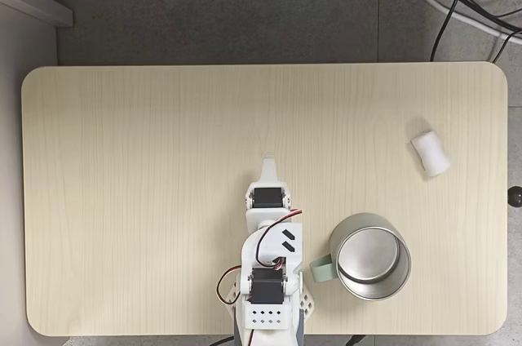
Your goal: Grasp a dressing and put it in the cup.
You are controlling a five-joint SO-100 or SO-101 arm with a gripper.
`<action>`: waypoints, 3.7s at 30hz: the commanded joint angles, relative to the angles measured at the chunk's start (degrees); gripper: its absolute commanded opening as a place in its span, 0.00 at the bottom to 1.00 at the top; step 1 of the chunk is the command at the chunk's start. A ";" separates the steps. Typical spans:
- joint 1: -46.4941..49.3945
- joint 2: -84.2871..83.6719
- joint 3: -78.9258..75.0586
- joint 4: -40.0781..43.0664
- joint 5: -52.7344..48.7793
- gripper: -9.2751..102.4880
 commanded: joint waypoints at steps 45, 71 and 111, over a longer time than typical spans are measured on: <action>39.55 77.96 87.36 26.10 3.08 0.30; 49.39 124.72 104.50 22.94 -7.91 0.33; 50.89 97.56 119.71 53.79 -11.25 0.08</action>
